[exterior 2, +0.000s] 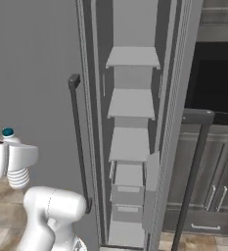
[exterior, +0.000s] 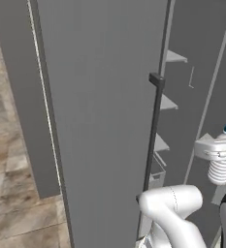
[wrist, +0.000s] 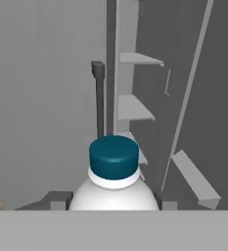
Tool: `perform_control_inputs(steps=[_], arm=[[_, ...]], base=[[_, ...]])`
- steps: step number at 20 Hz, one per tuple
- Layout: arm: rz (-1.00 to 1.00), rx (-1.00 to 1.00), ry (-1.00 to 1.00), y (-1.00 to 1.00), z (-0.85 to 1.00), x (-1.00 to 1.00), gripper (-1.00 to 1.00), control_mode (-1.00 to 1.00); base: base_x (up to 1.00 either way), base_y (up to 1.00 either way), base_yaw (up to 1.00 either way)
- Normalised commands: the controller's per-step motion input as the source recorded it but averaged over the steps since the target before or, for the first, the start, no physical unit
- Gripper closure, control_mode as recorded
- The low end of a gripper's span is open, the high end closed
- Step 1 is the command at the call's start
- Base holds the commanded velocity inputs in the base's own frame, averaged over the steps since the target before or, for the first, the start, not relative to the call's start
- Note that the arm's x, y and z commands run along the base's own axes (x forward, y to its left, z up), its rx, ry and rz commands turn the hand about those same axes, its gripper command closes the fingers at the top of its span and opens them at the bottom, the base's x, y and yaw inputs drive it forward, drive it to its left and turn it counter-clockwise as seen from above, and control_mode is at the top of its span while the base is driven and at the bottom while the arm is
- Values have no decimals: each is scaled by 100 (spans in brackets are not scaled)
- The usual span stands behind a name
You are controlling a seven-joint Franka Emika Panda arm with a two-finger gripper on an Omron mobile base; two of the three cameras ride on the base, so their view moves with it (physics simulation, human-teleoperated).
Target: Take the bottled waters from the counter and place them in the freezer to freeze. Close the freezer door after placing the bottles.
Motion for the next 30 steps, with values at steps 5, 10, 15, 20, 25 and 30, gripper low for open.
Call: perform_control_inputs(steps=[5,10,15,20,25,30], arm=[[0,0,0,0,0,0,100,100],[0,0,0,0,0,0,100,100],[0,0,0,0,0,0,100,100],[0,0,0,0,0,0,100,100],[0,0,0,0,0,0,100,100],[0,0,0,0,0,0,100,100]], base=[[19,0,-28],[29,0,-22],[50,0,-3],[51,-2,0],[31,-22,0],[2,-41,0]])
